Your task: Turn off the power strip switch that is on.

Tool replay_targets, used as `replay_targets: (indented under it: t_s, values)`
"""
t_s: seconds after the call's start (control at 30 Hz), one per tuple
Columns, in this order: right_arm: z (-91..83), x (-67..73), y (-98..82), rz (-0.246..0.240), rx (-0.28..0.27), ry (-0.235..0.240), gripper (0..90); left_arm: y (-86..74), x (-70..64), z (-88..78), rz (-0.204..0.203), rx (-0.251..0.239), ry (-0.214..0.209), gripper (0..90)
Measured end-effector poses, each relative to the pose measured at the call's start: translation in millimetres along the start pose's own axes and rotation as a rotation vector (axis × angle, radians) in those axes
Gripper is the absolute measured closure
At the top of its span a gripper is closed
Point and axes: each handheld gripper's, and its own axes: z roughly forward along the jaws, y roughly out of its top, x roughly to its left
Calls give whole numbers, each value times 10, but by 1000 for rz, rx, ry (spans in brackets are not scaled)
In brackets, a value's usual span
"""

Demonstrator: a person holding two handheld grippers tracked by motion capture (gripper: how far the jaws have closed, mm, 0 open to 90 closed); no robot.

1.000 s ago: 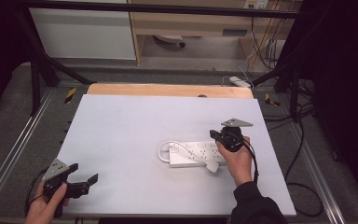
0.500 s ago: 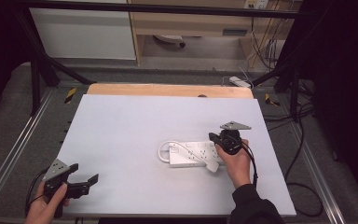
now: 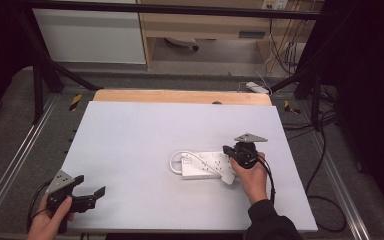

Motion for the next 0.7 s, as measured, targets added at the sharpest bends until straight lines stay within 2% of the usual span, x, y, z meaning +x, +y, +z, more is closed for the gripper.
replay_targets:
  t_s: [0.7]
  values:
    - [120, 97, -50, -15, 34, 14, 900, 4, -5, 0, 5, 2, 1, 80]
